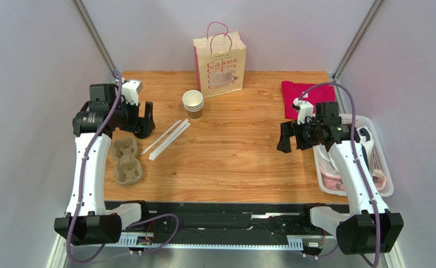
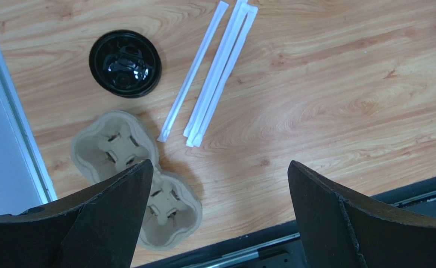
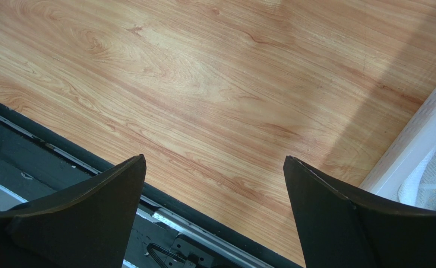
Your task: Pack the takeout coffee
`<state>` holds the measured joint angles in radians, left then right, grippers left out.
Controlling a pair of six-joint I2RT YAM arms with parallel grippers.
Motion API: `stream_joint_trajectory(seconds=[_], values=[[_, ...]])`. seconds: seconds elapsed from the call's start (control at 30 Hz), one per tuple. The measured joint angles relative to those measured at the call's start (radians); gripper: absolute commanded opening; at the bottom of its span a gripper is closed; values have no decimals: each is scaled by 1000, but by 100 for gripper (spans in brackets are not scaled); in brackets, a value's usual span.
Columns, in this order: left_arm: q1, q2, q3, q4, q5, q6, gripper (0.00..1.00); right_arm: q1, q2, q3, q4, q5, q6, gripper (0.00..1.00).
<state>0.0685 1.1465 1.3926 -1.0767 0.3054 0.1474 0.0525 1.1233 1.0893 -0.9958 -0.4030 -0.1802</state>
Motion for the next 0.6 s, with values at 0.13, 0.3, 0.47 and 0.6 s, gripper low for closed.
stream_joint_trajectory(seconds=[0.13, 0.3, 0.47, 0.6], values=[[-18, 77, 85, 3, -12, -4, 99, 3, 0, 0, 0, 0, 1, 100], [-90, 205, 228, 48, -51, -29, 99, 3, 0, 0, -2, 1, 0, 100], [-185, 322, 351, 74, -132, -46, 99, 3, 6, 0, -2, 6, 0, 100], [-239, 414, 423, 86, -175, -55, 91, 3, 13, 0, -2, 12, 0, 100]])
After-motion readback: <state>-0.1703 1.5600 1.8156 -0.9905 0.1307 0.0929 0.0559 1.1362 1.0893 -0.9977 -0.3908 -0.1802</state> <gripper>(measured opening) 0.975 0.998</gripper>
